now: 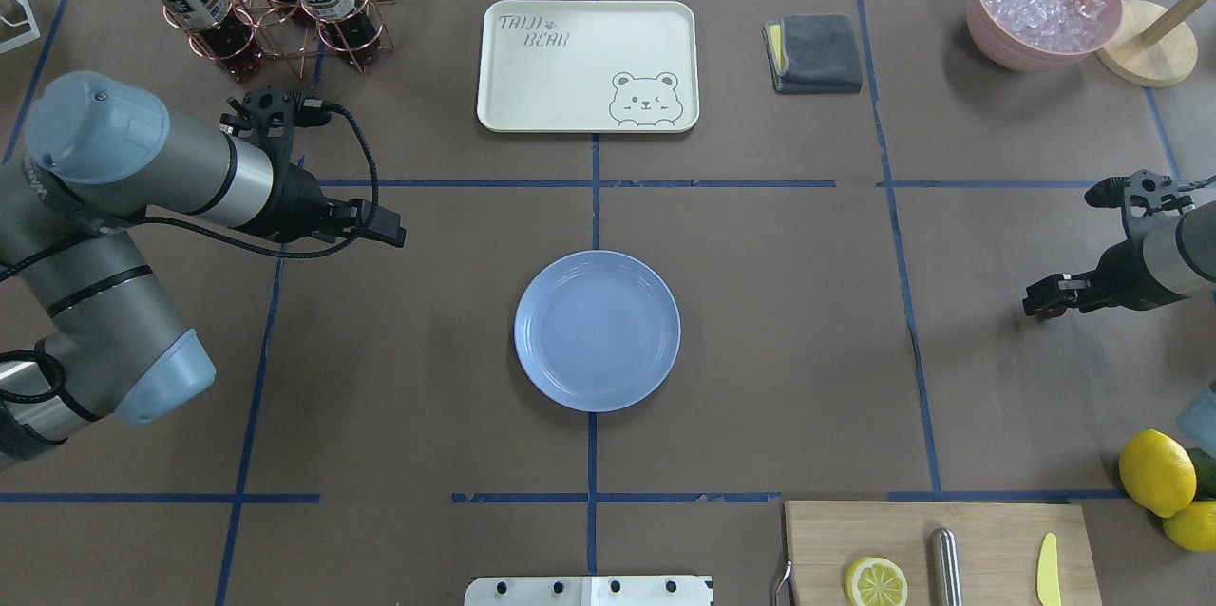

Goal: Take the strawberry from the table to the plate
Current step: 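Release the plate and lift the left gripper away while the right gripper grasps the strawberry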

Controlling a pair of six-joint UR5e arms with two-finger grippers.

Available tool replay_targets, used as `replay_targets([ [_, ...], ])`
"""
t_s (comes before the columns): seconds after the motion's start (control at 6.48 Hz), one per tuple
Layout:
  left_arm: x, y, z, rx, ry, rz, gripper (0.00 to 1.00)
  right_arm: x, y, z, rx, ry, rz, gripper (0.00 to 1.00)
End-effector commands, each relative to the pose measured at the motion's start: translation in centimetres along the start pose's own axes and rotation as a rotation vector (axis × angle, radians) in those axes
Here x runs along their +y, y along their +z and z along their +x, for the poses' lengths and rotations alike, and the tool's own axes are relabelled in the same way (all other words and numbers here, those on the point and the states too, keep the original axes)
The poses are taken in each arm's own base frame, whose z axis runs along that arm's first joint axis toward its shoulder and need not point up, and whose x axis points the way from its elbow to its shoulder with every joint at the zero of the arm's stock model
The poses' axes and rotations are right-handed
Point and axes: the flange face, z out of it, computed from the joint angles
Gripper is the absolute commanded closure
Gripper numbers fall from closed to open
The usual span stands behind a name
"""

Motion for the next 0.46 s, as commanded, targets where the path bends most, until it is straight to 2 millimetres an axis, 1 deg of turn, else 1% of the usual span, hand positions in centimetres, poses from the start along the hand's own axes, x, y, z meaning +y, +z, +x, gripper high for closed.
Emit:
replay_targets([
  [0.0, 0.04, -0.02, -0.12, -0.001, -0.002, 0.000, 0.01, -0.03, 0.14, 0.02, 0.006, 0.001, 0.003, 0.29],
  [0.15, 0.00, -0.03, -0.05, -0.001, -0.002, 0.000, 0.01, -0.09, 0.09, 0.01, 0.010, -0.002, 0.010, 0.30],
  [0.31, 0.06, 0.01, 0.01, 0.000, 0.000, 0.000, 0.01, -0.13, 0.04, 0.05, 0.011, 0.001, 0.011, 0.44],
])
